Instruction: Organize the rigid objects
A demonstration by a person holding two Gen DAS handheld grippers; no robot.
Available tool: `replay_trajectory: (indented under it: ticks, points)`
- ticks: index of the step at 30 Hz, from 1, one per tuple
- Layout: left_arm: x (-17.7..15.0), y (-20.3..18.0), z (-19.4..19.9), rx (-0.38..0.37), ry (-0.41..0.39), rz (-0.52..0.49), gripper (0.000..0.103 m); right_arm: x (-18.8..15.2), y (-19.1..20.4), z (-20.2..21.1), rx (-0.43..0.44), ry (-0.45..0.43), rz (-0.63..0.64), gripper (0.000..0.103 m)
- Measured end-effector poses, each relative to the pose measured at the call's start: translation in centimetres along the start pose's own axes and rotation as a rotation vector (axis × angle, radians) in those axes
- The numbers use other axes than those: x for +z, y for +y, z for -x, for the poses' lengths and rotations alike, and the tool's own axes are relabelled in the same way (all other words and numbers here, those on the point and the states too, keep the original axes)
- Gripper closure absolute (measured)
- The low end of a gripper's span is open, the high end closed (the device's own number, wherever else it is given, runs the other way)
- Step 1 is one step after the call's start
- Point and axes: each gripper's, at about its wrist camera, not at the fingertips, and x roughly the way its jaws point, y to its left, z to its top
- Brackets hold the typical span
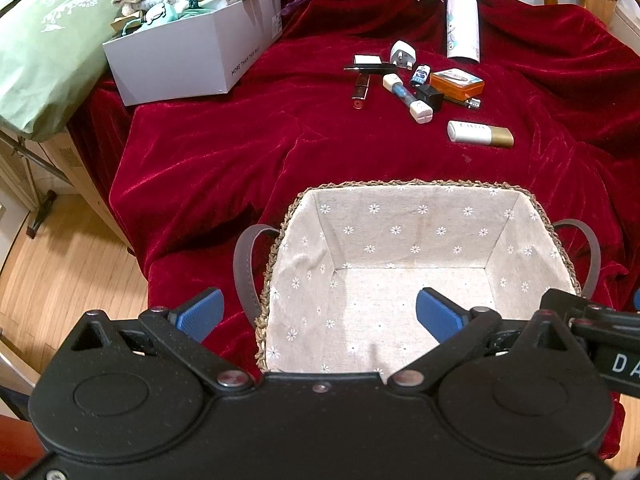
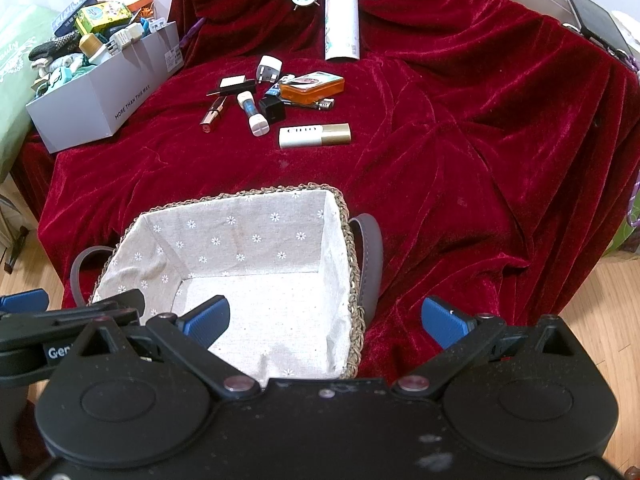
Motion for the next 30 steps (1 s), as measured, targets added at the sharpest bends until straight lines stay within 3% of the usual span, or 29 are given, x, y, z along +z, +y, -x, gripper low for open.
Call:
replay_trajectory:
  ticks: [21, 27, 30]
  points:
    - [0.2, 0.6, 0.0, -0.041, 0.005, 0.030, 0.007, 0.2, -0.2, -0.1, 0.027, 0.005, -0.008, 0.000]
    - [0.4, 0.3, -0.9, -0.094, 0.049, 0.023, 0.017, 0.3, -0.4, -0.9, 0.061, 0.020, -0.012, 0.000]
    - [0.6, -0.1, -1.2, -0.084, 0.039, -0.007, 0.018, 0.6, -0.6, -1.7, 0.079, 0.039, -0.009, 0.000]
